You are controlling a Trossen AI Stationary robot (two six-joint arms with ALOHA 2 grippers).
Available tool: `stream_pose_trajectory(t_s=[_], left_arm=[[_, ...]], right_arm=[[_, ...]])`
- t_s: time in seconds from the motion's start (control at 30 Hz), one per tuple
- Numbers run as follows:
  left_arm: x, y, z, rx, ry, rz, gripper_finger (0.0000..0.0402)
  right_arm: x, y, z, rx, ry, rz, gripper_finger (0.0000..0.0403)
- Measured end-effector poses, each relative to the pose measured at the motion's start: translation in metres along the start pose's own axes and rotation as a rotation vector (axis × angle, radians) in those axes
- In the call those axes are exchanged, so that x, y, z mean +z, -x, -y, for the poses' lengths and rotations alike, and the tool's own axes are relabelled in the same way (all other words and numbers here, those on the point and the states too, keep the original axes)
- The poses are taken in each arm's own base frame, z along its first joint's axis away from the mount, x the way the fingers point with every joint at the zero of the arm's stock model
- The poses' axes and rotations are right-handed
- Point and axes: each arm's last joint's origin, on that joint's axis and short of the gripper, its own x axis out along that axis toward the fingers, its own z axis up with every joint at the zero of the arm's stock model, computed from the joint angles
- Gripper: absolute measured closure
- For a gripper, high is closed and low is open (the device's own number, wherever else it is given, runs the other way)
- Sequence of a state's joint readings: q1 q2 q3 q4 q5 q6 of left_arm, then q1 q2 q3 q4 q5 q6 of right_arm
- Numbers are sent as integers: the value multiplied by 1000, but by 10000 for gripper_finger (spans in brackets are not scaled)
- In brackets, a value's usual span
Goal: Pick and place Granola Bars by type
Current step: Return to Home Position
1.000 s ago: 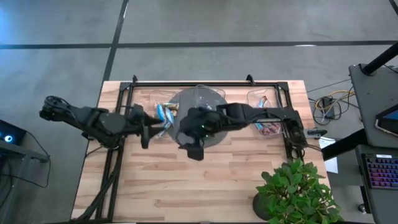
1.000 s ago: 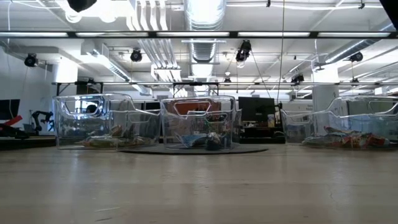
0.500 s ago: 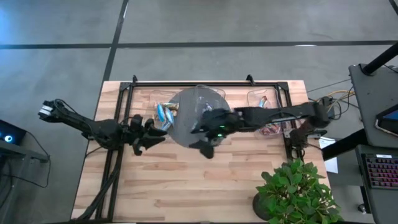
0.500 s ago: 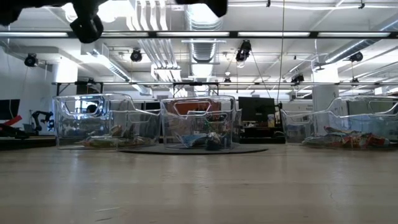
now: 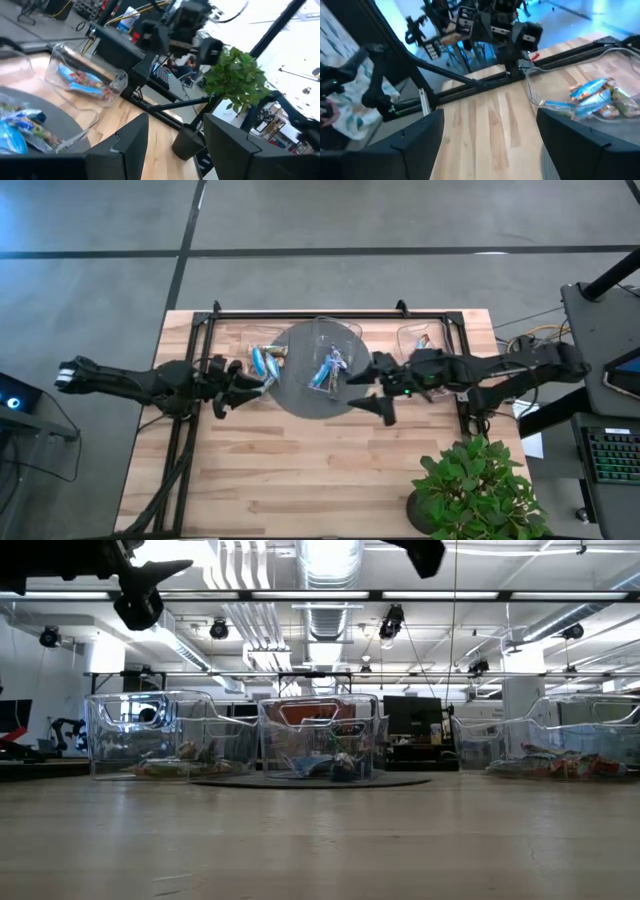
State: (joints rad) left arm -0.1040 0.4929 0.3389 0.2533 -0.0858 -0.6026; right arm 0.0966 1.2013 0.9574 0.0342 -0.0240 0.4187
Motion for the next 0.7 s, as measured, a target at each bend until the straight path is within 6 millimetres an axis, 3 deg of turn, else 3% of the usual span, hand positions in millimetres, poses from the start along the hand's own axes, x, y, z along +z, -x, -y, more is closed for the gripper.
stream_pose_trajectory(t_s=[0.2, 0.47, 0.7], left_arm=[[5, 18, 2, -16, -70, 13, 229], [8, 39, -1, 43, -105, 89, 229], [-21, 39, -21, 1, -39, 125, 229]], right_arm=[[-23, 33, 9, 67, -42, 138, 102], [-60, 62, 25, 128, -70, 279, 98], [-87, 73, 38, 131, -88, 378, 94]])
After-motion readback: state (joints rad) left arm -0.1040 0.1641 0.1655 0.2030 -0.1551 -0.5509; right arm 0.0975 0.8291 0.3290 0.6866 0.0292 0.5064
